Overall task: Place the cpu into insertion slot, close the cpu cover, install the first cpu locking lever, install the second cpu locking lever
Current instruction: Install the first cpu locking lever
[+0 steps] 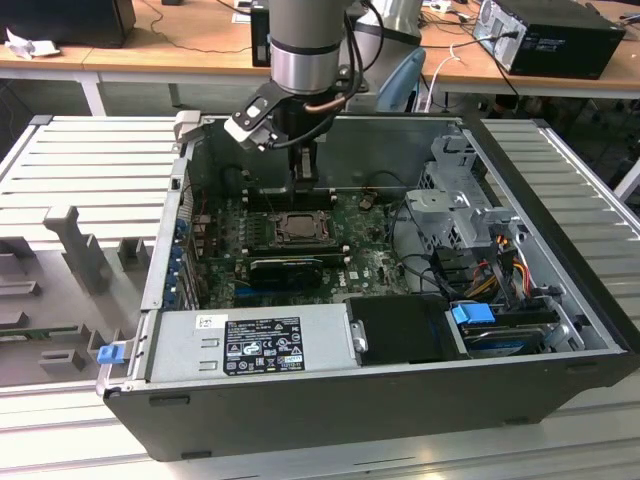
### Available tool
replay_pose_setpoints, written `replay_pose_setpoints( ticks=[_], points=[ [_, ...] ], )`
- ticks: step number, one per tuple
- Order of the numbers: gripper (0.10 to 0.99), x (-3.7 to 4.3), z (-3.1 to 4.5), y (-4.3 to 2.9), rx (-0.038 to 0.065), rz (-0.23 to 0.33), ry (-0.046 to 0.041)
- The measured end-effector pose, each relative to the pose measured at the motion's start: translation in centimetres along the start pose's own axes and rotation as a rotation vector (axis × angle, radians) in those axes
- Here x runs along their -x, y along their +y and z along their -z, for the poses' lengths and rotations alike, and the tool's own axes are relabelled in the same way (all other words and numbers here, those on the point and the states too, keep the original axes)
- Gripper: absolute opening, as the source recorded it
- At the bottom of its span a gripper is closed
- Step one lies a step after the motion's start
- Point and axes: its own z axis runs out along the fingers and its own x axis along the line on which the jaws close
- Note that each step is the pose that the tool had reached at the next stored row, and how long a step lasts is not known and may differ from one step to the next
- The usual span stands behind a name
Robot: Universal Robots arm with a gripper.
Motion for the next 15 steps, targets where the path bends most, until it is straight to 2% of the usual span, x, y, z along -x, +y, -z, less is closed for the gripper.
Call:
replay_pose_setpoints(
  ticks=[8,9,12,15],
  points=[
    [0.106,0.00,2.65,0.04,0.000,0.000,0.0001],
    [0.106,0.00,3.16,0.04,0.000,0.000,0.0000],
    [0.106,0.00,3.61,0.05,0.000,0.000,0.0000],
    [0.106,-0.01,3.70,0.05,0.000,0.001,0.0003]
  ],
)
